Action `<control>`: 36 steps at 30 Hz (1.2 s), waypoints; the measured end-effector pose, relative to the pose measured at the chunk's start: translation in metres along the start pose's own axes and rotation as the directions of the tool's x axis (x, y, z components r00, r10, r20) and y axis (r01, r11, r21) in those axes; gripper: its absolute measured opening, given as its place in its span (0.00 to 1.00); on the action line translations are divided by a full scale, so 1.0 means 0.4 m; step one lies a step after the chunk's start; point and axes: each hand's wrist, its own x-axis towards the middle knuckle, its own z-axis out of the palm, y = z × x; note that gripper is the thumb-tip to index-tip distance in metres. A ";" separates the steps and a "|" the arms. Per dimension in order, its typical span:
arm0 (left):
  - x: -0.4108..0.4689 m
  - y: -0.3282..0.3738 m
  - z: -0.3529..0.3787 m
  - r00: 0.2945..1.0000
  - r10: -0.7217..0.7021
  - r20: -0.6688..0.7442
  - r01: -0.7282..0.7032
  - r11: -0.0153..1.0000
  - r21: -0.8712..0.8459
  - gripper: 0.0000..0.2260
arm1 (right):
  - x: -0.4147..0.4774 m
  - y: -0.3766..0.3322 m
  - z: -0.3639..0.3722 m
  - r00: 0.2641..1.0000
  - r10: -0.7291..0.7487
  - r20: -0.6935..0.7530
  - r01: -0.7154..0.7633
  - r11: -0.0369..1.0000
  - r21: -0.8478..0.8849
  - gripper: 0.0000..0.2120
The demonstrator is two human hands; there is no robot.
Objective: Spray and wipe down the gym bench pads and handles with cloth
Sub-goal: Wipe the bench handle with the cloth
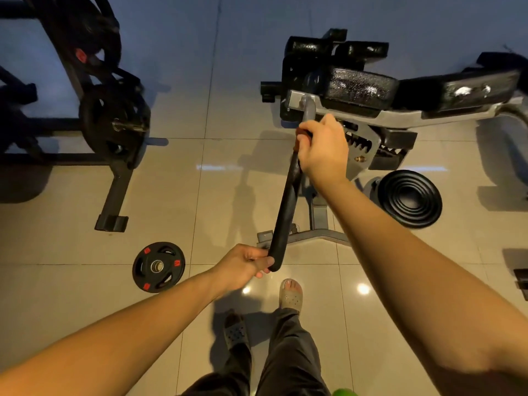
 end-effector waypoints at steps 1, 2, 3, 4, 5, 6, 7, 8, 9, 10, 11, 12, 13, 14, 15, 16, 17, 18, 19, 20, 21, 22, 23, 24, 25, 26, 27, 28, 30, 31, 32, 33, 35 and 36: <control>-0.001 0.001 -0.001 1.000 -0.004 0.008 0.004 1.000 -0.001 0.06 | -0.025 0.000 0.001 1.000 -0.007 -0.022 0.007 1.000 0.020 0.10; -0.002 0.000 -0.002 1.000 -0.006 0.017 0.006 1.000 -0.007 0.06 | -0.067 0.003 0.006 0.999 -0.028 -0.046 0.030 0.998 0.051 0.08; -0.004 0.001 -0.003 1.000 -0.002 0.021 0.002 1.000 -0.011 0.07 | -0.118 0.005 0.009 0.998 -0.053 -0.046 0.057 0.995 0.079 0.08; -0.007 0.003 -0.004 1.000 0.006 0.021 -0.006 1.000 -0.006 0.08 | -0.178 0.008 0.014 0.997 -0.074 -0.008 0.075 0.992 0.102 0.08; -0.010 0.005 -0.004 1.000 0.017 0.018 -0.017 1.000 -0.008 0.08 | -0.241 0.011 0.019 0.995 -0.094 0.038 0.089 0.989 0.116 0.09; -0.013 0.007 -0.003 1.000 0.030 0.010 -0.029 0.999 -0.022 0.08 | -0.303 0.013 0.023 0.990 -0.118 0.078 0.107 0.985 0.136 0.09; -0.017 0.009 0.000 0.999 0.036 -0.002 -0.036 0.998 -0.043 0.08 | -0.361 0.014 0.025 0.982 -0.139 0.128 0.118 0.980 0.158 0.10; -0.022 0.013 0.006 0.999 0.032 -0.018 -0.033 0.997 -0.063 0.08 | -0.413 0.014 0.025 0.971 -0.153 0.184 0.118 0.975 0.186 0.10; -0.029 0.020 0.012 0.999 0.022 -0.030 -0.024 0.997 -0.078 0.08 | -0.454 0.018 0.025 0.959 -0.149 0.242 0.097 0.972 0.215 0.10; -0.036 0.027 0.019 0.999 0.013 -0.041 -0.017 0.996 -0.083 0.08 | -0.479 0.023 0.024 0.952 -0.113 0.285 0.039 0.967 0.251 0.10; -0.043 0.034 0.025 0.999 0.008 -0.048 -0.012 0.997 -0.079 0.08 | -0.491 0.026 0.018 0.949 -0.027 0.313 -0.074 0.949 0.305 0.09; -0.050 0.041 0.028 0.999 0.008 -0.052 -0.011 0.998 -0.063 0.09 | -0.496 0.028 0.009 0.939 0.096 0.331 -0.229 0.891 0.391 0.08; -0.056 0.047 0.029 0.999 0.008 -0.052 -0.010 0.999 -0.031 0.10 | -0.496 0.028 -0.005 0.909 0.228 0.349 -0.386 0.777 0.497 0.08; -0.063 0.055 0.029 0.999 0.011 -0.048 -0.010 1.000 0.011 0.10 | -0.494 0.028 -0.019 0.861 0.339 0.379 -0.507 0.621 0.598 0.07; -0.070 0.062 0.028 0.999 0.019 -0.046 -0.017 0.998 0.061 0.10 | -0.491 0.026 -0.034 0.813 0.411 0.412 -0.576 0.466 0.672 0.07; -0.075 0.068 0.028 0.997 0.044 -0.066 -0.036 0.992 0.118 0.10 | -0.491 0.026 -0.048 0.777 0.451 0.439 -0.607 0.350 0.714 0.08; -0.081 0.078 0.028 0.988 0.092 -0.125 -0.068 0.980 0.189 0.09 | -0.490 0.024 -0.061 0.755 0.469 0.458 -0.619 0.278 0.735 0.08; -0.091 0.091 0.028 0.964 0.159 -0.212 -0.103 0.961 0.255 0.08 | -0.491 0.022 -0.073 0.744 0.476 0.469 -0.622 0.234 0.747 0.08; -0.110 0.109 0.030 0.923 0.238 -0.301 -0.148 0.945 0.293 0.07 | -0.490 0.020 -0.083 0.739 0.479 0.474 -0.620 0.209 0.757 0.08; -0.127 0.127 0.034 0.883 0.310 -0.352 -0.210 0.932 0.295 0.05 | -0.489 0.017 -0.092 0.741 0.476 0.474 -0.615 0.196 0.764 0.08; -0.139 0.140 0.038 0.856 0.373 -0.358 -0.284 0.918 0.277 0.06 | -0.488 0.013 -0.100 0.750 0.467 0.469 -0.606 0.201 0.769 0.08; -0.146 0.148 0.042 0.845 0.426 -0.323 -0.351 0.898 0.264 0.09 | -0.487 0.006 -0.109 0.763 0.452 0.461 -0.593 0.210 0.777 0.07; -0.154 0.153 0.046 0.849 0.459 -0.263 -0.396 0.881 0.259 0.12 | -0.486 -0.004 -0.119 0.777 0.440 0.450 -0.578 0.217 0.786 0.06; -0.163 0.157 0.050 0.854 0.475 -0.214 -0.419 0.870 0.260 0.15 | -0.484 -0.016 -0.128 0.789 0.428 0.440 -0.562 0.213 0.799 0.06; -0.167 0.159 0.053 0.858 0.475 -0.196 -0.422 0.869 0.258 0.16 | -0.481 -0.030 -0.136 0.802 0.412 0.433 -0.545 0.209 0.812 0.07; -0.171 0.161 0.055 0.860 0.465 -0.210 -0.415 0.877 0.241 0.16 | -0.480 -0.045 -0.144 0.812 0.391 0.433 -0.536 0.208 0.818 0.09; -0.178 0.165 0.057 0.859 0.450 -0.242 -0.404 0.888 0.218 0.15 | -0.478 -0.063 -0.154 0.813 0.373 0.448 -0.543 0.205 0.814 0.12; -0.188 0.174 0.058 0.860 0.428 -0.277 -0.388 0.902 0.190 0.15 | -0.476 -0.078 -0.162 0.802 0.364 0.474 -0.563 0.195 0.803 0.17; -0.212 0.195 0.063 0.867 0.370 -0.333 -0.349 0.929 0.123 0.18 | -0.478 -0.100 -0.180 0.771 0.347 0.534 -0.606 0.140 0.783 0.25; -0.217 0.202 0.065 0.866 0.352 -0.356 -0.343 0.935 0.091 0.19 | -0.482 -0.102 -0.187 0.768 0.321 0.554 -0.611 0.110 0.784 0.26; -0.221 0.207 0.066 0.864 0.340 -0.372 -0.344 0.937 0.058 0.19 | -0.486 -0.102 -0.195 0.776 0.283 0.563 -0.605 0.084 0.792 0.26; -0.225 0.212 0.065 0.864 0.331 -0.380 -0.350 0.937 0.020 0.17 | -0.488 -0.102 -0.207 0.785 0.256 0.565 -0.598 0.071 0.799 0.24; -0.220 0.222 0.053 0.877 0.301 -0.374 -0.347 0.936 -0.060 0.12 | -0.483 -0.096 -0.230 0.795 0.238 0.558 -0.589 0.082 0.804 0.19; -0.217 0.227 0.043 0.891 0.285 -0.353 -0.339 0.935 -0.102 0.10 | -0.478 -0.088 -0.233 0.807 0.249 0.535 -0.577 0.143 0.804 0.15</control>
